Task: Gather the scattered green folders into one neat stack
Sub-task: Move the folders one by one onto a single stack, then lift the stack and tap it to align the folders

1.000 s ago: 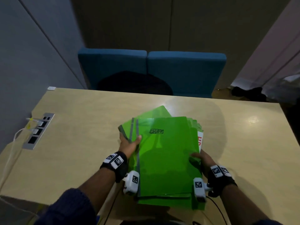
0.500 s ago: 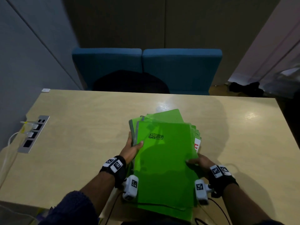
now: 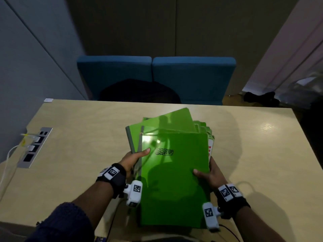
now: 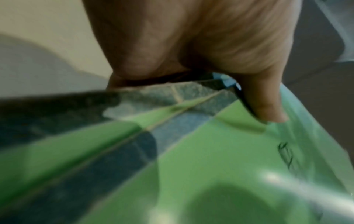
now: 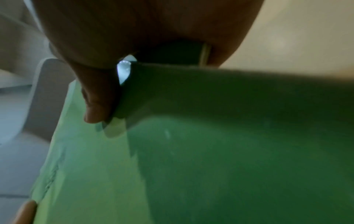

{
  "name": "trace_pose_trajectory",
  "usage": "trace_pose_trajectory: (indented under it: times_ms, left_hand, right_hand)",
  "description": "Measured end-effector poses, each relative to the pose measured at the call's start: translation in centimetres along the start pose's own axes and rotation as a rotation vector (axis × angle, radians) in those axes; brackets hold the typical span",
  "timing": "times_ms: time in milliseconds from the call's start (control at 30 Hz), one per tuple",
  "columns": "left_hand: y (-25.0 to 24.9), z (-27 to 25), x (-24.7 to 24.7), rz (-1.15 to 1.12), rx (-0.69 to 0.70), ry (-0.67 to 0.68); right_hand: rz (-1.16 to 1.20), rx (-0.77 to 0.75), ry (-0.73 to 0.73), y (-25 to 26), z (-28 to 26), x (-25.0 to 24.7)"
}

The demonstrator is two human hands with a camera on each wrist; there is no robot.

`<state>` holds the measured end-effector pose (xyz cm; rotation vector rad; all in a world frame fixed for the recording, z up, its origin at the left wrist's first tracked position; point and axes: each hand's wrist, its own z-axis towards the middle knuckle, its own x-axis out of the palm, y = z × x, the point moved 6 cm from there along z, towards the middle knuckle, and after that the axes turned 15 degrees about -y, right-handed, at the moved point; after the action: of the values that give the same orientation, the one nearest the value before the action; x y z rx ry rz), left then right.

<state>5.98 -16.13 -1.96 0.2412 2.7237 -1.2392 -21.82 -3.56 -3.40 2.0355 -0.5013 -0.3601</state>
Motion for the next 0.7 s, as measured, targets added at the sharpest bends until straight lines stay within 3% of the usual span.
trace_pose_trajectory:
  times_ms: [233, 333, 500, 700]
  left_hand:
    - [-6.1, -3.6, -1.6, -0.35, 0.361, 0.022]
    - [-7.2, -5.6, -2.4, -0.342, 0.498, 0.058]
    - [-7.9, -7.7, -2.8, -0.204, 0.629, 0.143]
    - [-11.5, -11.0, -3.1, -0.267, 0.852, 0.109]
  right_hand:
    - [-0.07, -0.399, 0.041, 8.9, -1.1, 0.2]
    - [-0.14, -0.518, 0.015, 11.0, -2.0, 0.1]
    - [-0.247, -0.545, -0.007, 10.0, -3.0, -0.4]
    - [0.064, -0.535, -0.101, 11.7, -3.3, -1.9]
